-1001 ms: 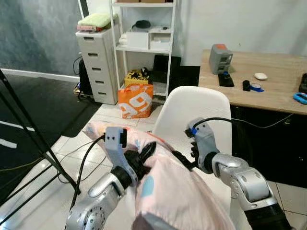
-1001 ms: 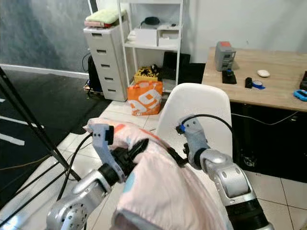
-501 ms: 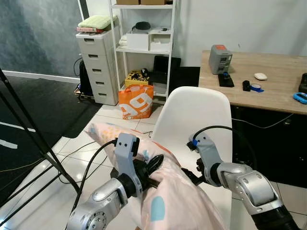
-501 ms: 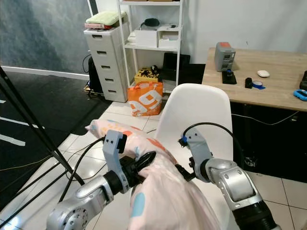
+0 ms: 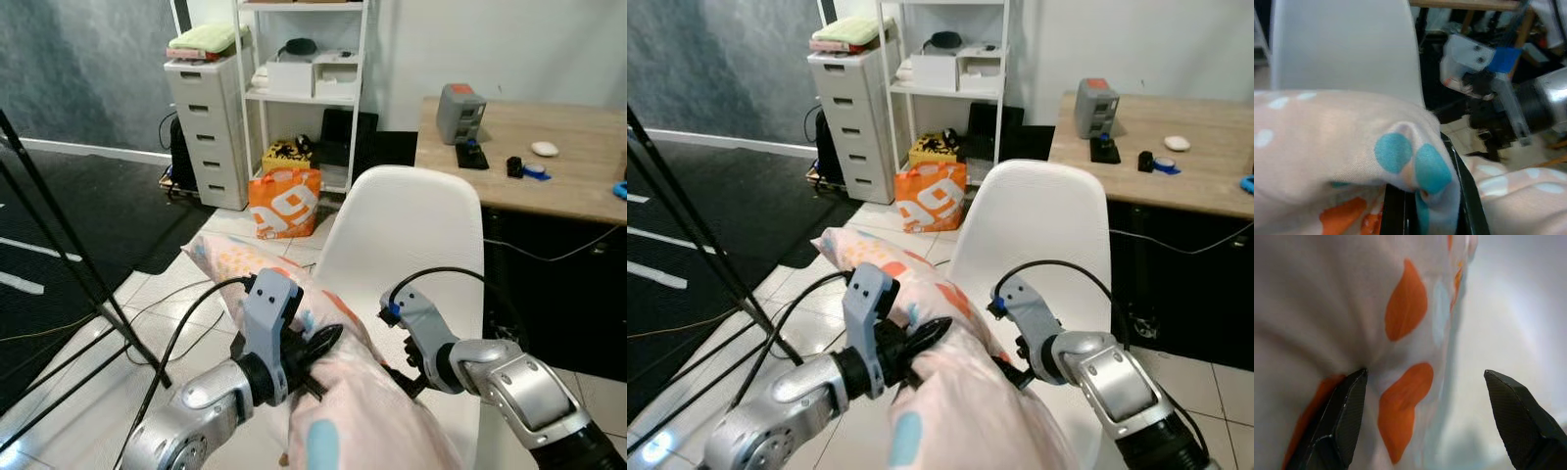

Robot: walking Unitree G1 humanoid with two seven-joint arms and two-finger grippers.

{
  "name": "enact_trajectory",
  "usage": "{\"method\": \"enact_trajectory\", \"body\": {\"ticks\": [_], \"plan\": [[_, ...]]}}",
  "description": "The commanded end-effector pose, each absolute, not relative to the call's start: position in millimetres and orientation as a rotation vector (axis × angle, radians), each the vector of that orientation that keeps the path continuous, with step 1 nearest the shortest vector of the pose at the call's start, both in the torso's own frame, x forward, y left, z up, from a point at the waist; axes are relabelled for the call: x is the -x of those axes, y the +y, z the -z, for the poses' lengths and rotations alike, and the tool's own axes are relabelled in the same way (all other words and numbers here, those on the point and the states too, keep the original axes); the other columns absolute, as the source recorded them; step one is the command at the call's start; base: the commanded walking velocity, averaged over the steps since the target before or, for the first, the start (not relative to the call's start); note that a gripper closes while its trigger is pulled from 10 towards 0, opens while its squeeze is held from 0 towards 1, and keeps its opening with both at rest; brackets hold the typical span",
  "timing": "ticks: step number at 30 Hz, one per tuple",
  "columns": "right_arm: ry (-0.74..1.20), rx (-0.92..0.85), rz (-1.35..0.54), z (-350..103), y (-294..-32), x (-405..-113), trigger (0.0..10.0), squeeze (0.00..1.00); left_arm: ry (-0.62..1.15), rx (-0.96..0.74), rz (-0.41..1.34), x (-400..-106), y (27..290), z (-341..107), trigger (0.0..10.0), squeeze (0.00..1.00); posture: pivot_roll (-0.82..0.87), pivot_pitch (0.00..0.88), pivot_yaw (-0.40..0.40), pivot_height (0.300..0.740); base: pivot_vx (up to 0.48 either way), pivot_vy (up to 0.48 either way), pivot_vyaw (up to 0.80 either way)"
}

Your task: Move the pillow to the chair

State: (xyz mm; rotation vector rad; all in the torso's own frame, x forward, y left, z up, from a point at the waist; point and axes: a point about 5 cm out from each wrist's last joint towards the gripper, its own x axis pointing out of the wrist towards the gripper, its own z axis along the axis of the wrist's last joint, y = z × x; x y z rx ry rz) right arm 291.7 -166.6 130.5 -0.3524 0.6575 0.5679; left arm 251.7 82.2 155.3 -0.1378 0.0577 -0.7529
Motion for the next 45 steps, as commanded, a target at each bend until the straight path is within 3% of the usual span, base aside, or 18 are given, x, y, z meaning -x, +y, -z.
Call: {"method": "enact_trajectory", "body": {"ticks": [1,11,13,16,23,34,37,40,45], "plan": [[0.617,0.342,-0.553,-133.3,-164.9,-296.9,10.0,0.0,0.005,0.058,0.637,-260.5,98.6,-152.0,10.0,0.0,-0.29,0.036,0.044,0.61,0.0,0.0,0.0],[0.479,0.318,-0.507,-153.9,-157.2,-316.3,10.0,0.0,-0.043,-0.103,0.378,-278.7,123.6,-142.4,10.0,0.0,-0.3,0.035,0.046,0.585,0.0,0.0,0.0],[0.436,0.318,-0.556,-160.1,-139.5,-322.0,10.0,0.0,-0.032,-0.133,0.244,-287.3,142.8,-138.5,10.0,0.0,-0.3,0.044,0.051,0.575,0.0,0.0,0.0],[0.412,0.305,-0.602,-162.9,-125.7,-323.1,10.0,0.0,-0.022,-0.138,0.198,-289.7,152.6,-135.5,10.0,0.0,-0.29,0.048,0.049,0.565,0.0,0.0,0.0],[0.414,0.287,-0.647,-159.6,-113.6,-320.0,10.0,0.0,0.02,-0.133,0.196,-284.4,156.5,-124.2,10.0,0.0,-0.29,0.062,0.052,0.565,0.0,0.0,0.0],[0.535,0.315,-0.709,-141.1,-113.2,-306.5,10.0,0.0,0.235,-0.311,0.184,-271.8,180.8,-86.9,10.0,0.0,-0.29,0.077,0.056,0.565,0.0,0.0,0.0],[0.55,0.328,-0.707,-137.6,-114.9,-306.2,10.0,0.0,0.402,-0.331,0.235,-256.8,190.9,-72.8,10.0,0.0,-0.28,0.081,0.057,0.565,0.0,0.0,0.0],[0.485,0.331,-0.669,-144.8,-112.7,-317.4,10.0,0.0,0.456,-0.356,0.161,-253.7,215.4,-70.4,10.0,0.0,-0.27,0.087,0.061,0.565,0.0,0.0,0.0],[0.429,0.314,-0.571,-155.0,-122.1,-331.1,10.0,0.0,0.482,-0.349,0.161,-254.7,227.0,-74.6,10.0,0.0,-0.27,0.087,0.059,0.565,0.0,0.0,0.0]]}}
